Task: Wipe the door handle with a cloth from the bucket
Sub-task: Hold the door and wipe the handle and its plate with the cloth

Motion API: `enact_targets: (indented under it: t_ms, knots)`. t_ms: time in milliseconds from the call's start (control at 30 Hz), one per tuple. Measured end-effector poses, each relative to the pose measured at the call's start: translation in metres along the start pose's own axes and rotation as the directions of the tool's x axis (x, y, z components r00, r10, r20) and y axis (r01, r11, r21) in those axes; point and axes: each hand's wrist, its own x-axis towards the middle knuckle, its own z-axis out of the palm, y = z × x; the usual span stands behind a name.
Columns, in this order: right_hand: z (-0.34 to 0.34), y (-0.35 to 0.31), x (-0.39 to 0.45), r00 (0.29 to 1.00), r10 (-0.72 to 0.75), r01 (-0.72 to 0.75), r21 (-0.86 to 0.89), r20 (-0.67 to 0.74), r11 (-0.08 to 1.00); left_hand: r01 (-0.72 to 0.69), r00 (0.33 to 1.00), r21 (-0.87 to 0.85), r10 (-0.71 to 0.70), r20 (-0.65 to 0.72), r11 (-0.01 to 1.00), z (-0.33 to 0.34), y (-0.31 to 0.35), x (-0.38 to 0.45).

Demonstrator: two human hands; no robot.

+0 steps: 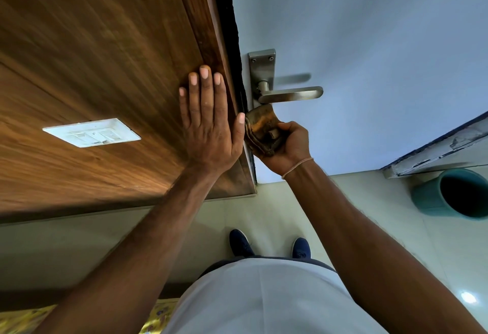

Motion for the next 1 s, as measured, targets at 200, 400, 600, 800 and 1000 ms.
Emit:
enact_targets:
  t_ms: [200,400,600,800,1000]
  knots:
    - [0.017,-0.009,-0.013,0.995,-0.024,0.011,0.139,0.095,0.990,-0.003,1.000,-0.017,0.003,0.010,1.000,-0.002,0.000,0.000]
    - [-0.002,-0.021,-0.010,0.955,-0.095,-0.055,0.479,0.283,0.876,-0.002,1.000,-0.023,0.002,0.008,1.000,-0.002,0.000,0.001]
    - [-0.006,-0.010,0.004,0.981,-0.133,0.057,0.445,0.142,0.894,-0.014,1.000,-0.032,0.015,0.018,0.999,-0.003,-0.002,-0.001]
    - [0.017,-0.005,0.005,0.949,-0.221,0.181,0.183,0.225,0.966,-0.017,1.000,-0.029,0.018,0.005,0.999,-0.001,-0.002,-0.001]
    - [0.014,-0.027,0.011,0.953,-0.280,0.263,0.143,0.117,0.954,-0.024,1.000,-0.038,0.024,-0.003,0.999,0.002,-0.003,-0.001]
